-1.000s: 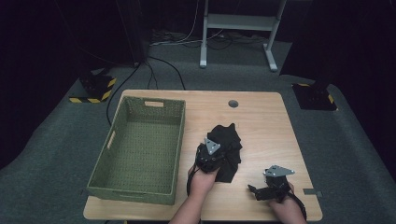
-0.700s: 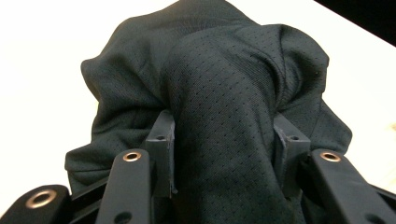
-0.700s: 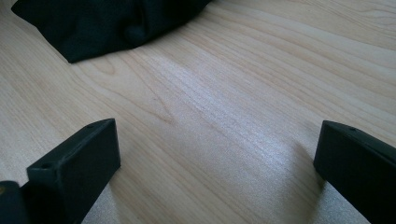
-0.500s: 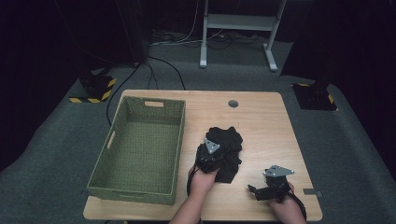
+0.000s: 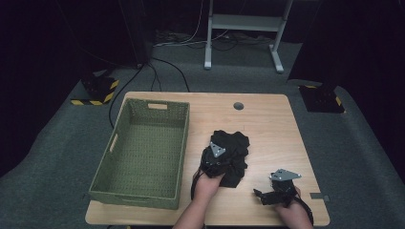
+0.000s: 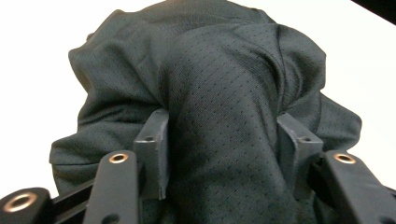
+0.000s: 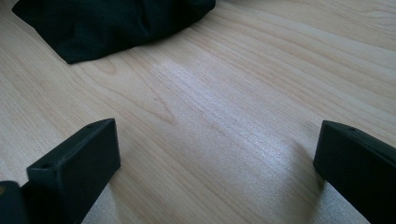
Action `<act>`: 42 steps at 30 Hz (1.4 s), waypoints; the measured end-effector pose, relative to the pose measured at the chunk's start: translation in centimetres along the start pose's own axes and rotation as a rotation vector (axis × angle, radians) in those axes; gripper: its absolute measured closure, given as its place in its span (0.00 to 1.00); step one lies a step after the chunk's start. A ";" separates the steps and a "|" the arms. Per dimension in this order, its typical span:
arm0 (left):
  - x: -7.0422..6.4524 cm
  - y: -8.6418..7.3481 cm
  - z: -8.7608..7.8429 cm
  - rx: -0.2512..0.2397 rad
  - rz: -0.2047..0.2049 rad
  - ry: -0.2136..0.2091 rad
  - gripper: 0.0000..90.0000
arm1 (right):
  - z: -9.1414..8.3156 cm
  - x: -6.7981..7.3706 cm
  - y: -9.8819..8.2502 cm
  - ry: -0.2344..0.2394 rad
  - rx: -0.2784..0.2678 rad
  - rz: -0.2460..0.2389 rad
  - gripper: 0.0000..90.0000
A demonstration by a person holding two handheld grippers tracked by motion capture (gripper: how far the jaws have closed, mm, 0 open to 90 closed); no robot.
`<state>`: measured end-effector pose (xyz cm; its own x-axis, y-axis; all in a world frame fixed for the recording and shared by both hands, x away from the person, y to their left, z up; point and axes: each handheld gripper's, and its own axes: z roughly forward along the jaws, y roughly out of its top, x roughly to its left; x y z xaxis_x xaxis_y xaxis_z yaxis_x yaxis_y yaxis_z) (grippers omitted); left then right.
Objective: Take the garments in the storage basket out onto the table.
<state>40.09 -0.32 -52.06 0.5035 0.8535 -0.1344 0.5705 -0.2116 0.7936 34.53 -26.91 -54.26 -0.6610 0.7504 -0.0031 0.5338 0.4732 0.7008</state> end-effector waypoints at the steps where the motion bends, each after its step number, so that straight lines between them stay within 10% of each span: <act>1: 0.0 0.0 0.0 -0.001 -0.004 -0.003 0.48 | 0.0 0.0 0.0 0.000 0.000 0.000 0.00; 24: 0.3 0.6 -1.1 0.001 -0.020 -0.044 0.11 | 0.0 0.0 0.0 -0.002 0.000 -0.001 0.00; 42: -0.1 2.5 -3.2 -0.031 0.039 -0.045 0.03 | 0.0 0.0 0.0 -0.002 -0.001 -0.003 0.00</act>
<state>39.39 0.62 -48.13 0.5543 0.8223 -0.1287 0.5299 -0.2294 0.8164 34.51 -26.89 -54.26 -0.6615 0.7499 -0.0067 0.5313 0.4749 0.7016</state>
